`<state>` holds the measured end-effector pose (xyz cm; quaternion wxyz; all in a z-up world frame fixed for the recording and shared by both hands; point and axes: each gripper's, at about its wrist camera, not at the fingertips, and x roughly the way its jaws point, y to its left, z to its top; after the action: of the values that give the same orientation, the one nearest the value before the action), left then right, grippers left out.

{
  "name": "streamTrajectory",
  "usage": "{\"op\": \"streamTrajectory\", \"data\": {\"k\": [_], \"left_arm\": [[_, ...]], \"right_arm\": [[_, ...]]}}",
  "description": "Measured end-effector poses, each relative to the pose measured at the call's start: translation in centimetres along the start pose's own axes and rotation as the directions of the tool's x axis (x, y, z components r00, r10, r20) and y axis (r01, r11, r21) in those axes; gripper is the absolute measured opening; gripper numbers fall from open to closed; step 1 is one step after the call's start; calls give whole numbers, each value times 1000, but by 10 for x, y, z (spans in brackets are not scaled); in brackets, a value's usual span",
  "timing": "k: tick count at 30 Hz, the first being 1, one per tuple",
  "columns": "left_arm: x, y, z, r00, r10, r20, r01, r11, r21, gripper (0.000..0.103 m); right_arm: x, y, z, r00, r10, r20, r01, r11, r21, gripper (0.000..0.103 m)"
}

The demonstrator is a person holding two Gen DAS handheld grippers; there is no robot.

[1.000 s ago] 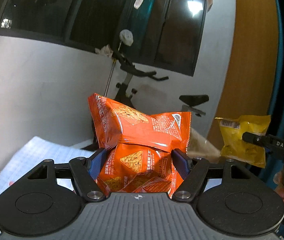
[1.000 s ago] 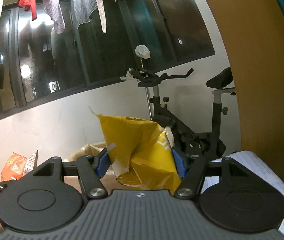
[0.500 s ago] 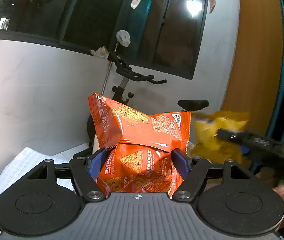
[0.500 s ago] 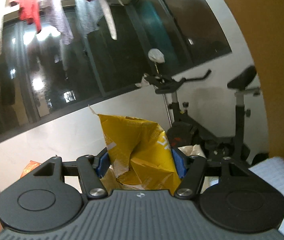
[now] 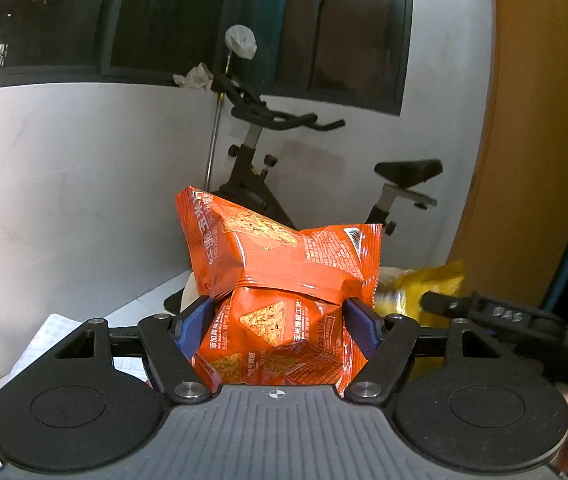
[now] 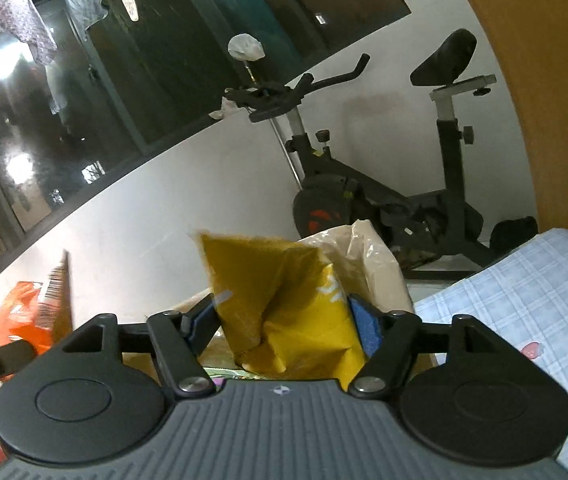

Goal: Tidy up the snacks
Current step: 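Lift both held bags and carry them over the lined box, then open both tools to drop the orange and yellow chip bags into the box, then move the left tool to the yellow candy packet while the right tool approaches the red packet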

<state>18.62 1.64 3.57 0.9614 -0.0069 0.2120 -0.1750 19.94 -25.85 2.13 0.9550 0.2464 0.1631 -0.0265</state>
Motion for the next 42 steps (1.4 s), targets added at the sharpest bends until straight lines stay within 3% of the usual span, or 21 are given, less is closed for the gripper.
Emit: {"op": "streamTrajectory", "data": {"k": [10, 18, 33, 42], "left_arm": [[45, -6, 20, 998, 30, -56, -27, 998, 57, 75], [62, -2, 23, 994, 44, -103, -36, 996, 82, 87], [1, 16, 13, 998, 43, -36, -40, 997, 60, 86], [-51, 37, -25, 998, 43, -40, -41, 998, 37, 86]], "right_arm": [[-9, -11, 9, 1000, 11, 27, -11, 1000, 4, 77], [-21, -11, 8, 999, 19, 29, -19, 1000, -21, 77], [-53, 4, -15, 999, 39, -2, -39, 992, -116, 77], [-85, 13, -47, 997, 73, -31, -77, 976, -204, 77]]}}
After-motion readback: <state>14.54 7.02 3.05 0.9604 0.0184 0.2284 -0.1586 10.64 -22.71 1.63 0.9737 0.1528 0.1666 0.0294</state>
